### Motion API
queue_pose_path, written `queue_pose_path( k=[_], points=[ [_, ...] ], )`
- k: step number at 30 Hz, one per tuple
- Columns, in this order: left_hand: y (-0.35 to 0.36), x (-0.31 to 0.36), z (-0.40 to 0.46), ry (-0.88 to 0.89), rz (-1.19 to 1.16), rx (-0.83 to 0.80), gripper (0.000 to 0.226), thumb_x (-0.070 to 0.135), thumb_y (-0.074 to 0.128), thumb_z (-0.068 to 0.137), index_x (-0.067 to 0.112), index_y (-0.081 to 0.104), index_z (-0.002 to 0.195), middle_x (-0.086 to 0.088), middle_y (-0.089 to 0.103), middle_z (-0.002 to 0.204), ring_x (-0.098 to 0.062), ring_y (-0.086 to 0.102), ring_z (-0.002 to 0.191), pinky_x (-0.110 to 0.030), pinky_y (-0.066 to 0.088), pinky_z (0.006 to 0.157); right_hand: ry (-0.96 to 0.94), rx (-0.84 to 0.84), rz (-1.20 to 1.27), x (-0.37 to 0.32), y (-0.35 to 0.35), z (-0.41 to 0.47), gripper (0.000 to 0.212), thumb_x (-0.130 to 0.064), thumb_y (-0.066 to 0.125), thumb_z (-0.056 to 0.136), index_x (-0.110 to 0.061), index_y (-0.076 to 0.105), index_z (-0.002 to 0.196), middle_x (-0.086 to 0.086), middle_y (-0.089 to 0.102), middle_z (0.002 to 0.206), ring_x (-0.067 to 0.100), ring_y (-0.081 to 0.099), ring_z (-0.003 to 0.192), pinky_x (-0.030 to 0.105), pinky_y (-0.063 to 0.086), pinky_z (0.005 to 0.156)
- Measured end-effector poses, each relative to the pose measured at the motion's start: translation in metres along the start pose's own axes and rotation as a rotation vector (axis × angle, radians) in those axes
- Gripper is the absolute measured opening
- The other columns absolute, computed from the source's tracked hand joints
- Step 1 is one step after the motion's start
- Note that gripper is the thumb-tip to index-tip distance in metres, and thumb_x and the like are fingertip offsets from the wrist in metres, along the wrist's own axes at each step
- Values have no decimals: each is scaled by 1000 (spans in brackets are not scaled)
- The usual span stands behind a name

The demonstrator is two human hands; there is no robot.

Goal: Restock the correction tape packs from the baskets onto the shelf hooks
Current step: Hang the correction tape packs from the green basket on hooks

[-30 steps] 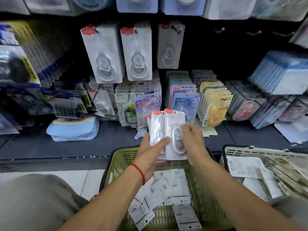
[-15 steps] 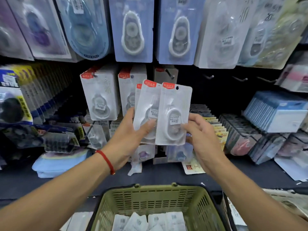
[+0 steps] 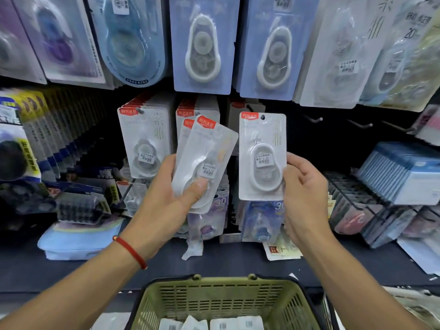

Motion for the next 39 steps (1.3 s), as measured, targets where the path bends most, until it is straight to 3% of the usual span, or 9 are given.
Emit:
queue_pose_path(
  k=[6, 12, 16, 18, 21, 27, 32, 35, 39],
  points=[
    [-6, 8, -1, 36, -29, 63, 54, 42, 71, 88, 32, 53, 138, 13, 70, 128, -8, 69, 117, -41, 56, 101, -67, 14, -41, -8, -3, -2, 37, -7, 54, 96, -29, 79, 113, -10, 80, 109, 15, 74, 103, 29, 59, 79],
    [4, -4, -4, -56, -169, 50, 56, 35, 77, 84, 27, 56, 135, 8, 74, 124, -13, 72, 115, -37, 59, 97, -96, 16, -344, -4, -1, -7, 21, -21, 63, 103, -23, 69, 122, -17, 70, 110, -6, 63, 98, 20, 54, 88],
    [18, -9, -10, -97, -234, 26, 61, 38, 82, 77, 24, 57, 131, 4, 75, 123, -17, 73, 114, -38, 62, 93, -50, -411, -279, 0, 38, -35, 9, -29, 67, 103, -25, 74, 103, -17, 75, 91, -2, 68, 86, 19, 53, 79],
    [22, -9, -10, -103, -260, 25, 67, 39, 85, 74, 23, 57, 133, 3, 75, 124, -18, 73, 115, -45, 61, 96, -8, -476, -207, 3, 49, -46, 15, -31, 65, 104, -22, 75, 105, -13, 79, 96, 5, 72, 91, 25, 57, 83],
    [22, -10, -9, -107, -275, 18, 65, 34, 86, 76, 25, 57, 133, 2, 75, 125, -19, 73, 116, -48, 60, 98, -26, -427, -188, -1, 47, -47, 17, -32, 66, 103, -22, 77, 111, -9, 80, 103, 11, 75, 99, 38, 61, 91],
    [19, -8, -7, -93, -246, 30, 65, 44, 89, 75, 33, 58, 131, 9, 75, 125, -12, 71, 118, -31, 57, 96, -82, -300, -130, -5, 40, -43, 15, -34, 70, 97, -27, 72, 109, -11, 80, 99, 6, 76, 90, 21, 59, 74],
    [9, -13, -3, -95, -194, 112, 34, 28, 78, 88, 47, 65, 113, 12, 77, 115, -8, 73, 109, -31, 55, 90, -10, -97, -7, -6, 17, -22, 28, -44, 64, 92, -26, 65, 114, -1, 79, 103, 19, 76, 97, 51, 62, 86],
    [6, -15, -3, -107, -177, 121, 32, 24, 75, 90, 44, 65, 112, 11, 78, 111, -10, 74, 106, -36, 56, 92, 4, -65, 47, -5, 14, -19, 27, -41, 65, 97, -24, 68, 118, 0, 80, 104, 23, 77, 99, 54, 62, 89],
    [5, -13, -3, -91, -187, 119, 33, 19, 72, 94, 39, 64, 119, 11, 77, 114, -10, 73, 110, -36, 55, 96, -35, -51, 145, -10, 14, -21, 30, -45, 67, 96, -23, 73, 114, 3, 81, 98, 19, 74, 69, 32, 59, 53]
  ],
)
Point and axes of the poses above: each hand's wrist, its own z-axis towards the middle knuckle, its own y-axis out of the palm, x = y × z, the point moved 5 cm from there along z, towards the middle knuckle
